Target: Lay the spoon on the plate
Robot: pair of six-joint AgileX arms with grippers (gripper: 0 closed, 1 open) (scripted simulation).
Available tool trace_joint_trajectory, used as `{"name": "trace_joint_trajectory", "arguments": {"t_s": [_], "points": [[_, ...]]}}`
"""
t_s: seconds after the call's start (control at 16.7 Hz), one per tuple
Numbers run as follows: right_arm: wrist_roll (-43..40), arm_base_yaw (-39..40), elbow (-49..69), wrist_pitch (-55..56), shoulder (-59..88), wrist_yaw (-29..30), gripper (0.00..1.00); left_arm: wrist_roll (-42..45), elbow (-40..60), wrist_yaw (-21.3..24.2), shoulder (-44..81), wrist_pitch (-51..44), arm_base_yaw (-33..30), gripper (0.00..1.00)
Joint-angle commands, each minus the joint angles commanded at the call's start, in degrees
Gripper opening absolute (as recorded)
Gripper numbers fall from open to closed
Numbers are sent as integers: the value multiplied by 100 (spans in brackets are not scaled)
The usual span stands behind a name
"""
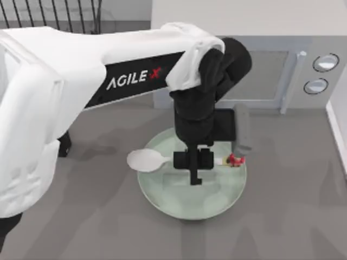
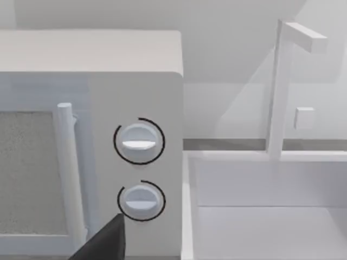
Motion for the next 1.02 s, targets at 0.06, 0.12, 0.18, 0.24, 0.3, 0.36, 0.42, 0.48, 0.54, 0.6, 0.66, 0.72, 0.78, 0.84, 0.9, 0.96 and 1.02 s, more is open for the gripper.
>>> {"name": "trace_joint_trajectory", "arguments": {"t_s": [0.06, 0.12, 0.18, 0.24, 0.3, 0.36, 0.42, 0.48, 0.54, 0.6, 0.66, 0.72, 0.78, 0.84, 0.9, 0.96, 1.02], "points": [[0, 0, 0, 0, 0, 0, 100, -26, -72, -4, 78, -3, 36, 0], [0, 0, 0, 0, 0, 0, 100, -39, -129, -2, 138, -4, 55, 0], [0, 0, 0, 0, 0, 0, 100, -41, -136, -2, 146, -4, 58, 0], [0, 0, 0, 0, 0, 0, 100, -41, -136, -2, 146, -4, 58, 0], [0, 0, 0, 0, 0, 0, 100, -41, -136, -2, 146, -4, 58, 0], [0, 0, 0, 0, 0, 0, 100, -41, -136, -2, 146, -4, 58, 0], [0, 0, 0, 0, 0, 0, 100, -41, -136, -2, 146, -4, 58, 0], [0, 0, 0, 0, 0, 0, 100, -41, -136, -2, 146, -4, 58, 8], [0, 0, 0, 0, 0, 0, 100, -41, -136, -2, 146, -4, 58, 15], [0, 0, 0, 0, 0, 0, 100, -41, -136, -2, 146, -4, 58, 23], [0, 0, 0, 0, 0, 0, 100, -41, -136, -2, 146, -4, 58, 30], [0, 0, 0, 0, 0, 0, 100, -41, -136, -2, 146, -4, 58, 38], [0, 0, 0, 0, 0, 0, 100, -41, -136, -2, 146, -4, 58, 45], [0, 0, 0, 0, 0, 0, 100, -41, -136, -2, 146, -4, 58, 53], [0, 0, 0, 0, 0, 0, 100, -41, -136, -2, 146, -4, 58, 60], [0, 0, 0, 0, 0, 0, 100, -41, -136, -2, 146, -4, 58, 68], [0, 0, 0, 0, 0, 0, 100, -41, -136, -2, 146, -4, 58, 75]]}}
